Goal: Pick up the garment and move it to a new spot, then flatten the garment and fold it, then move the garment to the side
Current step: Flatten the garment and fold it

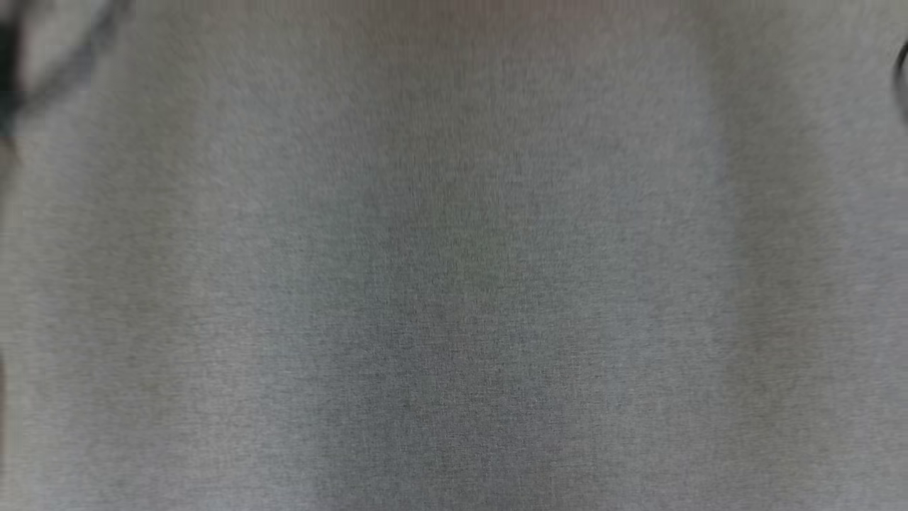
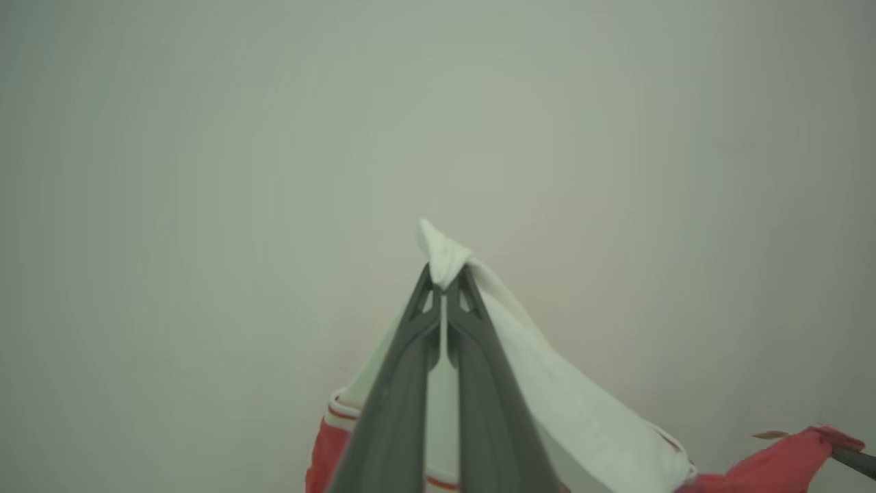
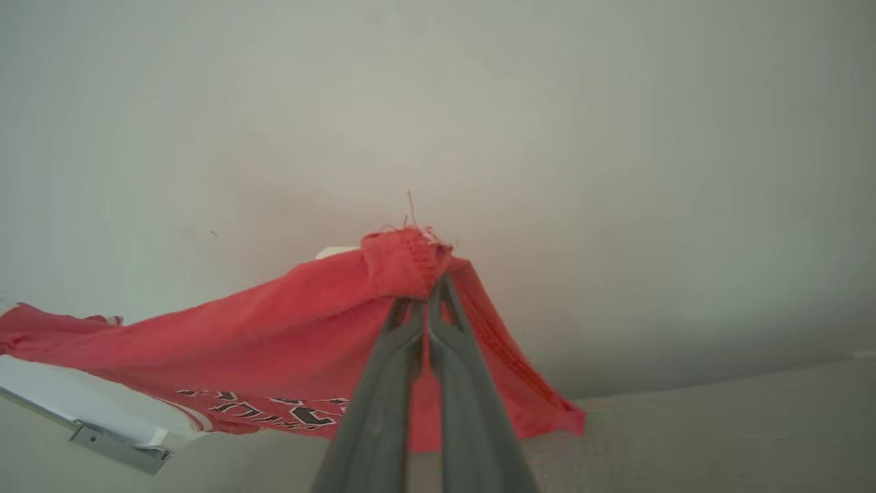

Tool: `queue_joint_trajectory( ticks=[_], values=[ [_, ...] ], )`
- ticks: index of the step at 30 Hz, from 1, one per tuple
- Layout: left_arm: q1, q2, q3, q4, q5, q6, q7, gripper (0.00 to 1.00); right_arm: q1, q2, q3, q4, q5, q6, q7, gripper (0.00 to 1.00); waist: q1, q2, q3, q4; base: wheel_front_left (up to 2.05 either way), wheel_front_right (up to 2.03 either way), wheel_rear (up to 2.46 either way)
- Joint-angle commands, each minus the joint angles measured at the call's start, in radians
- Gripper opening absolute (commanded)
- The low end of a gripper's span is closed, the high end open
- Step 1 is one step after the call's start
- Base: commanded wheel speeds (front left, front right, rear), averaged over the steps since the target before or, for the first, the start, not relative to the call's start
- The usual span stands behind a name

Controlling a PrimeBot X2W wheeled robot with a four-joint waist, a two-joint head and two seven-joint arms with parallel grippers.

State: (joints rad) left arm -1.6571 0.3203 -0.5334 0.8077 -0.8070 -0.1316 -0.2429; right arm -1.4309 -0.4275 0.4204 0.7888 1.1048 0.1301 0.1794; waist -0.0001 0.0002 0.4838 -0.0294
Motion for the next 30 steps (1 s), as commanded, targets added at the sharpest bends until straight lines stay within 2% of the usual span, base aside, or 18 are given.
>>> queue_joint_trajectory(
  ticks=[1, 3, 5, 7, 12, 14, 17, 21, 26, 28, 30],
  values=[
    [0.125, 0.027, 0.002, -0.056, -0.032, 0.003, -0.012, 0.0, 0.102, -0.018, 0.016, -0.042, 0.03, 0.001, -0.012, 0.0, 0.0001, -0.0002, -0.107, -0.005, 0.0, 0.0, 0.0],
    [0.188, 0.035, 0.021, -0.091, -0.05, 0.003, -0.017, 0.0, 0.161, -0.032, 0.025, -0.07, 0.045, 0.001, -0.018, 0.0, 0.0001, -0.0002, -0.126, -0.002, 0.0, 0.0, 0.0],
    [0.33, 0.054, 0.046, -0.164, -0.077, 0.014, -0.02, 0.0, 0.28, -0.046, 0.037, -0.125, 0.081, 0.001, -0.023, 0.0, 0.0001, -0.0002, -0.164, -0.003, 0.0, 0.0, 0.0],
    [0.481, 0.07, 0.073, -0.263, -0.09, 0.046, -0.021, 0.0, 0.394, -0.068, 0.053, -0.189, 0.106, 0.001, -0.034, 0.0, 0.0001, -0.0002, -0.198, 0.001, 0.0, 0.0, 0.0],
    [0.893, 0.087, 0.145, -0.528, -0.096, 0.167, -0.022, 0.0, 0.698, -0.118, 0.101, -0.347, 0.134, 0.001, -0.057, 0.0, 0.0001, -0.0002, -0.253, 0.011, 0.0, 0.0, 0.0],
    [1.05, 0.071, 0.185, -0.605, -0.095, 0.21, -0.022, 0.0, 0.802, -0.135, 0.118, -0.398, 0.128, 0.001, -0.073, 0.0, 0.0001, -0.0002, -0.272, 0.015, 0.0, 0.0, 0.0],
    [1.258, 0.047, 0.225, -0.681, -0.074, 0.246, -0.023, 0.0, 0.938, -0.148, 0.143, -0.452, 0.115, 0.001, -0.088, 0.0, 0.0001, -0.0002, -0.293, 0.016, 0.0, 0.0, 0.0],
    [1.475, -0.019, 0.264, -0.736, -0.06, 0.264, -0.023, 0.0, 1.08, -0.165, 0.177, -0.49, 0.068, 0.001, -0.108, 0.0, 0.0001, -0.0002, -0.314, 0.015, 0.0, 0.0, 0.0],
    [1.666, -0.087, 0.314, -0.703, 0.024, 0.268, -0.023, 0.0, 1.223, -0.157, 0.206, -0.48, 0.002, 0.001, -0.135, 0.0, 0.0001, -0.0002, -0.335, 0.023, 0.0, 0.0, 0.0],
    [1.747, -0.12, 0.348, -0.678, 0.076, 0.256, -0.023, 0.0, 1.277, -0.161, 0.21, -0.47, -0.049, 0.001, -0.162, 0.0, 0.0001, -0.0002, -0.349, 0.025, 0.0, 0.0, 0.0],
    [1.782, -0.129, 0.378, -0.649, 0.107, 0.24, -0.023, 0.0, 1.311, -0.159, 0.204, -0.462, -0.072, 0.001, -0.177, 0.0, 0.0001, -0.0002, -0.361, 0.03, 0.0, 0.0, 0.0]
  ],
)
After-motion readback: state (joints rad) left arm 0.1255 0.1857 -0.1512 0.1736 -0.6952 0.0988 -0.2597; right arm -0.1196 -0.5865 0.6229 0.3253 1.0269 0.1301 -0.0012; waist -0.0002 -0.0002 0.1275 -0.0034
